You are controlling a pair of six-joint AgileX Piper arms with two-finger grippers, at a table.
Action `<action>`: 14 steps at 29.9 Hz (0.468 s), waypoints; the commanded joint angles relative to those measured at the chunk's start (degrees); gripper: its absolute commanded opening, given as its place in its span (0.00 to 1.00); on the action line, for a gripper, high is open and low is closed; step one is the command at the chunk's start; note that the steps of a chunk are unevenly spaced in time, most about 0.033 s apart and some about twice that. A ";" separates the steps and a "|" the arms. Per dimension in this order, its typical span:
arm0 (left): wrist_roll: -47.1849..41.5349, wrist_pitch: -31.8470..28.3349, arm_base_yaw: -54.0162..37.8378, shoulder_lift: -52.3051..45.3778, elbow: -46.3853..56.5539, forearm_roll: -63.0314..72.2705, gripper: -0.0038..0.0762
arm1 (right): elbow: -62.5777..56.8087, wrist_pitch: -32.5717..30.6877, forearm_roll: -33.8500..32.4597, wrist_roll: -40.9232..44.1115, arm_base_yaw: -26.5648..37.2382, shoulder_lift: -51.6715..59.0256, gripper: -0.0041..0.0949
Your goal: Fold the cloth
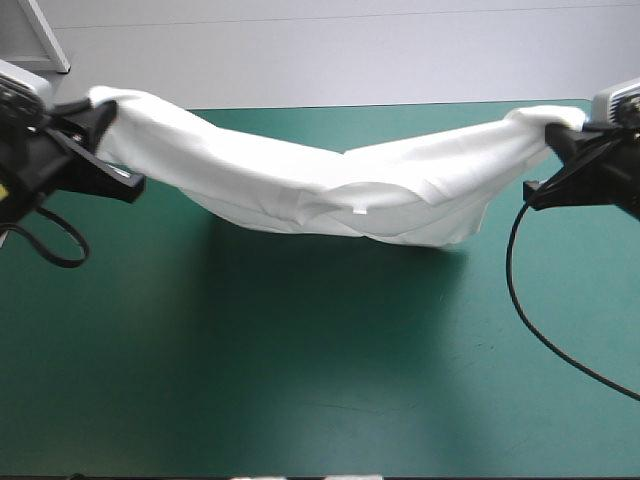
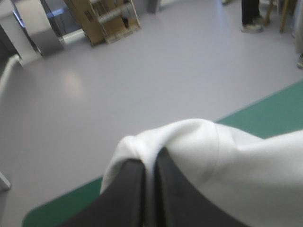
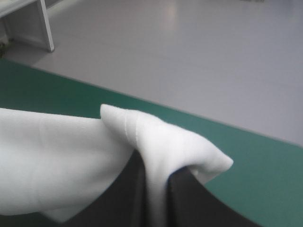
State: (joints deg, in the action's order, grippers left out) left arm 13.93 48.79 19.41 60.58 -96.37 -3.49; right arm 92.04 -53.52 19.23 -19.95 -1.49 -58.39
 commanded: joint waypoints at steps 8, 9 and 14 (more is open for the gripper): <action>5.13 -2.14 0.22 2.67 -29.71 -1.48 0.07 | 22.33 6.60 1.36 -2.75 0.24 -0.01 0.03; 5.33 -2.14 0.22 2.80 -31.93 -1.23 0.07 | 23.99 6.60 1.36 -2.75 0.24 -0.01 0.03; 7.33 -2.25 0.22 2.80 -39.09 -0.78 0.07 | 32.72 6.60 1.87 -3.62 0.24 -0.01 0.03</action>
State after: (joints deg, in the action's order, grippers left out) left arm 20.25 51.25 19.42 63.36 -131.72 -4.63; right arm 120.04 -52.19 20.73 -22.71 -1.49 -58.48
